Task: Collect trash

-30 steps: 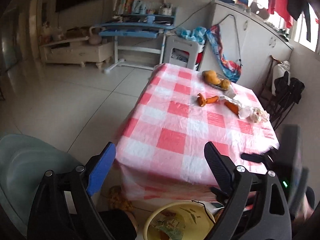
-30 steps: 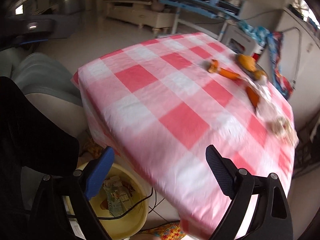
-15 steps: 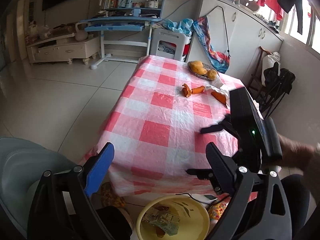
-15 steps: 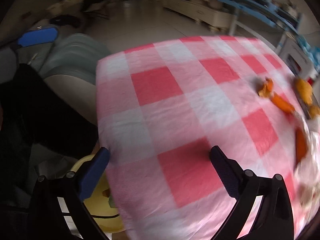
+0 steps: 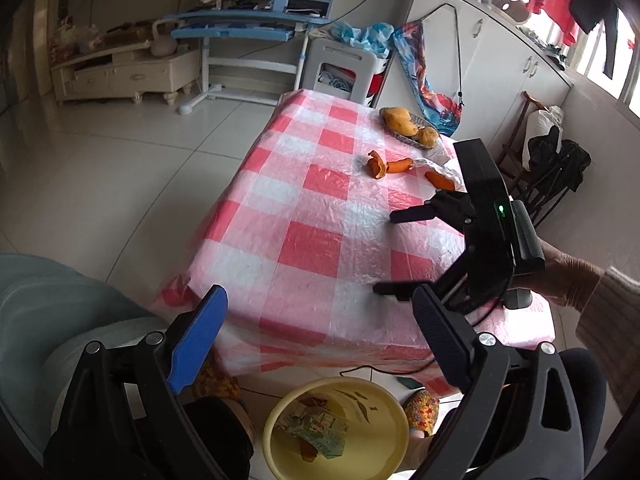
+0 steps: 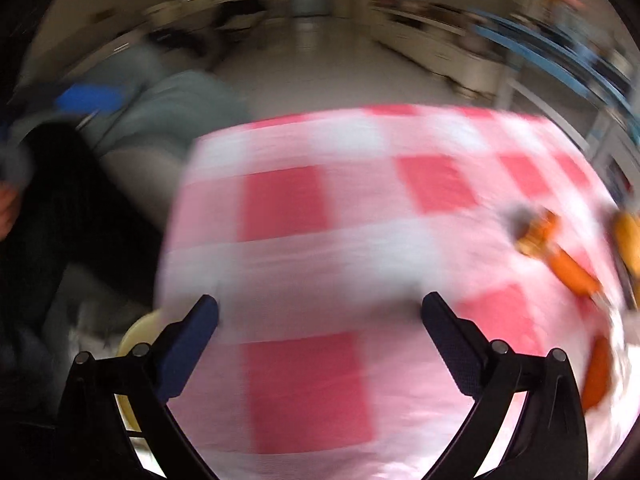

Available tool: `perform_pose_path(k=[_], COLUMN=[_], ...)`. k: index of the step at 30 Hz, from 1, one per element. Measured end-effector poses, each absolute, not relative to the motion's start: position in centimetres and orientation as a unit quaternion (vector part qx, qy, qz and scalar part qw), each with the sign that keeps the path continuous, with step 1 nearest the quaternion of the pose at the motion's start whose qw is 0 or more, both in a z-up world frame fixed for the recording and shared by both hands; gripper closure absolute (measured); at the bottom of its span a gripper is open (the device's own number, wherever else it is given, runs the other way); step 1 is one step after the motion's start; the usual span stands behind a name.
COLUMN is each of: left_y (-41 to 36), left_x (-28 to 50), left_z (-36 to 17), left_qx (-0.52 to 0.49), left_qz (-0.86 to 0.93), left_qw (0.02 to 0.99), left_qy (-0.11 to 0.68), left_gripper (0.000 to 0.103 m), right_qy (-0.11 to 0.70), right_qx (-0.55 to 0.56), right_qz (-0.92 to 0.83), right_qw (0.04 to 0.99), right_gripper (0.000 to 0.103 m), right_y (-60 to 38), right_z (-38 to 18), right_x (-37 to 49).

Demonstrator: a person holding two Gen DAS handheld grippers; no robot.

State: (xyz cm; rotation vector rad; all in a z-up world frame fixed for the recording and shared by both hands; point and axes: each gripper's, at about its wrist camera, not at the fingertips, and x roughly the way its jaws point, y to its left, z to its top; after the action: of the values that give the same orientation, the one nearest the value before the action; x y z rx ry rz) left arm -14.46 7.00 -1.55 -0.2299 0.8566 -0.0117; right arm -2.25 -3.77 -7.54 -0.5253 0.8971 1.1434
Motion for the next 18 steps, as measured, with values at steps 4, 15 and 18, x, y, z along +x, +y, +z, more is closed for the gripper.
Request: perform_pose_path(k=[4, 15, 18], left_y=[6.73, 6.69, 6.58], left_x=[-14.26, -14.05, -14.05], left_z=[-1.85, -2.06, -2.19], left_qx=[-0.109, -0.11, -0.108], left_qz=[-0.006, -0.001, 0.005], left_qw=[0.901, 0.899, 0.899], left_qy=[0.42, 0.424, 0.423], left_gripper=[0.013, 0.013, 0.013], right_qy=[0.405, 0.405, 0.405], right_qx=[-0.238, -0.237, -0.237], right_qz=[0.516, 0.518, 0.518], right_qw=[0.716, 0.715, 0.715], right_gripper=[0.006, 0.006, 0.006], right_y=[-3.74, -3.6, -3.59], right_z=[-7.44, -7.43, -7.44], right_x=[-2.21, -2.3, -2.21])
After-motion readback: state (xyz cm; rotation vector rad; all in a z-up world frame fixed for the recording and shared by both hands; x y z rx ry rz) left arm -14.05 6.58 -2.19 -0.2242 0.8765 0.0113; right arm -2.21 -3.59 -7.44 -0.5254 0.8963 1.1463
